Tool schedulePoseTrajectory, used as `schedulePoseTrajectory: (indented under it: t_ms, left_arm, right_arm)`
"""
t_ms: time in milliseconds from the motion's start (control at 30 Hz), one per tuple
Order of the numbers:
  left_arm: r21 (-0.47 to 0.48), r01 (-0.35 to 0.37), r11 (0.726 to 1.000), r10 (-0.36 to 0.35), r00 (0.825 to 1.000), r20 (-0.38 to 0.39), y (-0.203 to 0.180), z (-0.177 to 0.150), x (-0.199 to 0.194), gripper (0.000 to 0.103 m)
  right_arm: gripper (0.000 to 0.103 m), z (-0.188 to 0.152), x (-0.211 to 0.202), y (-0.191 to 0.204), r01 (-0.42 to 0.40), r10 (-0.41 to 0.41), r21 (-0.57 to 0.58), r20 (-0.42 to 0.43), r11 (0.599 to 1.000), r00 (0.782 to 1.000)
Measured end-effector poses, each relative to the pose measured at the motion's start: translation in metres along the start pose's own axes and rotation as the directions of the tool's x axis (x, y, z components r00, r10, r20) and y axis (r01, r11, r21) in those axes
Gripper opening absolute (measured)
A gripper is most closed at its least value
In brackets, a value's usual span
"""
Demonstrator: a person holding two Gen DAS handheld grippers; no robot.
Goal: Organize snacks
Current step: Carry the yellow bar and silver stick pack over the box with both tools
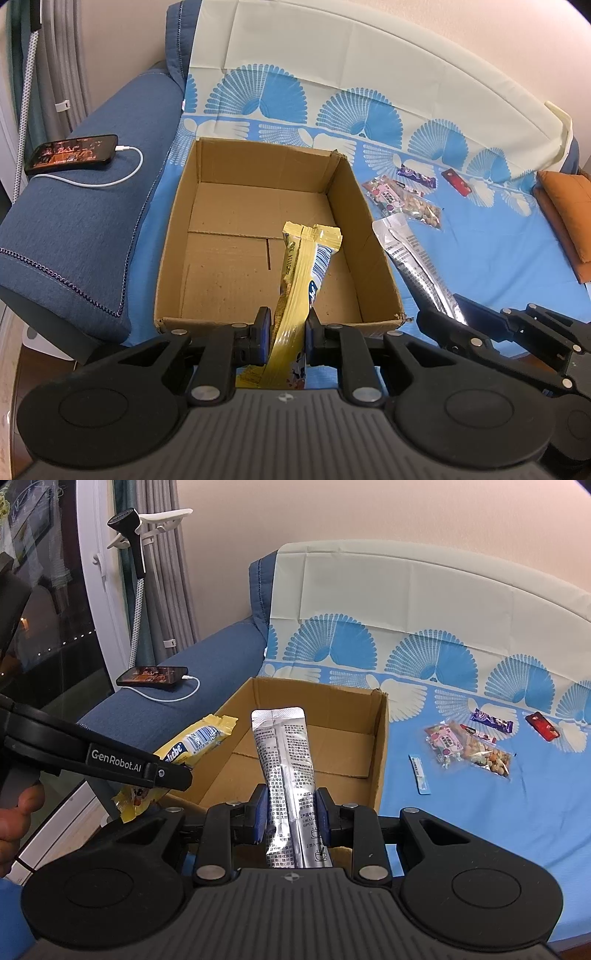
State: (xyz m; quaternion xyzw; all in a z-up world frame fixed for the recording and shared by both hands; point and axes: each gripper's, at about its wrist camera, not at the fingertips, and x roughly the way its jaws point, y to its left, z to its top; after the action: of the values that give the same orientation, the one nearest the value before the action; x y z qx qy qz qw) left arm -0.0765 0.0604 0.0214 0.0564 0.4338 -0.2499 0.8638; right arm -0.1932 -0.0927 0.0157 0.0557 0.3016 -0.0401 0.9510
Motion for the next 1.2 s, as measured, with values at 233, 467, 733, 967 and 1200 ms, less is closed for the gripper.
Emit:
schedulePoseTrajectory:
  t_ms: [233,467,733,967,1200]
  left_arm:
    - [-0.013,0.007,1.0,-0.007,1.0,-0.008,0.003,0.0,0.003,0.02]
    - [-0.044,-0.005,0.999,0.004,1.0,-0.009,0.016,0.008,0.008,0.02]
    - [-0.076,-0.017,0.997,0.016,1.0,-0.004,0.027,0.026,0.019,0.02]
    - [-0.087,-0.02,0.996,0.018,1.0,-0.016,0.032,0.04,0.034,0.02]
    - [-0.108,-0.013,0.994,0.007,0.999,-0.054,0.039,0.055,0.057,0.02]
  right_arm:
    - [0.03,0.0,0.002,0.001,0.01,-0.01,0.0,-0.009,1.0,1.0]
    - [0.03,0.004,0.01,-0.001,0.025,-0.025,0.008,-0.014,1.0,1.0]
    - [0.03,0.01,0.023,-0.006,0.04,-0.04,0.029,-0.018,0.999,0.999]
    - [0.03,0.017,0.042,-0.011,0.032,-0.031,0.044,-0.027,0.999,0.999]
    - [0.03,0.025,0.068,-0.016,0.018,-0.015,0.06,-0.05,0.998,0.999]
